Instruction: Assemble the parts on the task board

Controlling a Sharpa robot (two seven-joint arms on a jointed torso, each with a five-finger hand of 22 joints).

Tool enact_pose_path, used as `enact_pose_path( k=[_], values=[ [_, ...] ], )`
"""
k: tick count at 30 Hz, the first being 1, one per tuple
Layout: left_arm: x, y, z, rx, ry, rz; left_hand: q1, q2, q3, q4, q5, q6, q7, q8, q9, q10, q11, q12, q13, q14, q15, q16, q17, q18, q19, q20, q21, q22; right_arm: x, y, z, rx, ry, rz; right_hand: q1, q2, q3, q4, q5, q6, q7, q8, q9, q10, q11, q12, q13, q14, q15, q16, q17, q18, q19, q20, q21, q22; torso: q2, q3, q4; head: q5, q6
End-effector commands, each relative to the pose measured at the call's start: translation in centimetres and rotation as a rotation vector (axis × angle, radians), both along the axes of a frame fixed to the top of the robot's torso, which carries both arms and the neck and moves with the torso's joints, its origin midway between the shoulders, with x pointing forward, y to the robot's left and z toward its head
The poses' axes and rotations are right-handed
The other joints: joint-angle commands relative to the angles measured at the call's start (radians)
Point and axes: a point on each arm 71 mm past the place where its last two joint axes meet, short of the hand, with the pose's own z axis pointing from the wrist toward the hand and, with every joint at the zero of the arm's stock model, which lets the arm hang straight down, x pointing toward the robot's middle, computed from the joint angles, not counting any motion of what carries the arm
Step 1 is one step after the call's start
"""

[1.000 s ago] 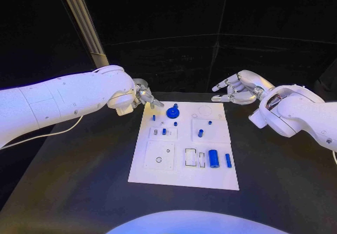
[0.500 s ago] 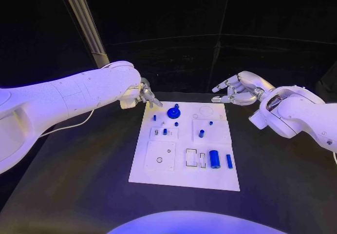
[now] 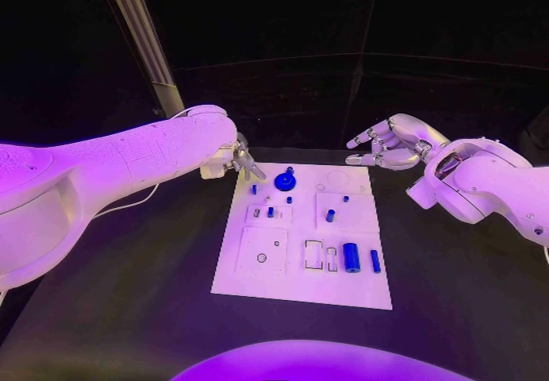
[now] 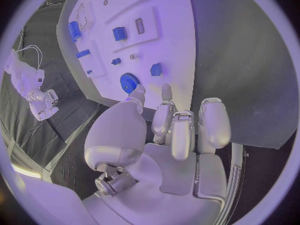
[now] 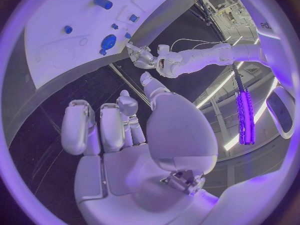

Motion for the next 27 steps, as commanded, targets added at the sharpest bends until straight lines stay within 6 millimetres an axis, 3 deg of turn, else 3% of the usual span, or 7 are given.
enact_pose_path(
  k=[1,6,27],
  values=[
    [0.0,-0.2,-0.2,0.009,0.022,-0.042,-0.001,0.012,-0.006,-0.002,-0.004,0.006,-0.001,-0.004,-0.002,0.001,0.003,0.000,0.064,0.087,0.007,-0.002,0.186,0.002,0.000,0.000,-0.004,0.000,0.0,0.2,0.1,-0.001,0.000,0.013,-0.008,0.003,-0.002,0.005,0.006,0.002,0.001,-0.005,0.001,-0.004,0.000,-0.002,0.001,0.016,-0.001,-0.004,0.001,0.016,-0.003,0.002,-0.006,0.001,0.000,-0.0003,0.0000,0.001,-0.001],
    [-0.1,-0.3,-0.5,0.012,0.036,-0.047,0.006,0.020,-0.011,-0.005,-0.003,0.006,0.000,-0.005,-0.005,0.001,0.003,-0.001,0.064,0.087,0.008,-0.002,0.187,0.002,0.000,0.000,-0.005,0.000,0.0,0.2,0.1,-0.001,0.001,0.016,-0.009,0.003,-0.002,0.005,0.006,0.002,0.001,-0.004,0.001,-0.004,0.000,-0.002,0.001,0.016,-0.001,-0.004,0.001,0.016,-0.004,0.002,-0.006,0.000,-0.001,0.0012,0.0018,0.002,-0.002],
    [-0.5,-0.7,-1.2,0.007,0.082,-0.067,0.042,0.060,-0.027,-0.029,0.002,0.010,-0.001,-0.004,-0.018,0.000,0.003,-0.003,0.064,0.087,0.007,-0.001,0.187,0.003,0.000,0.000,-0.007,0.001,0.0,0.3,0.0,-0.002,0.004,0.017,-0.009,0.004,-0.002,0.006,0.006,0.002,0.001,-0.004,0.002,-0.004,0.000,-0.001,0.001,0.016,-0.001,-0.004,0.002,0.016,-0.003,0.002,-0.006,0.001,-0.001,0.0008,0.0013,0.001,-0.005]
  ],
)
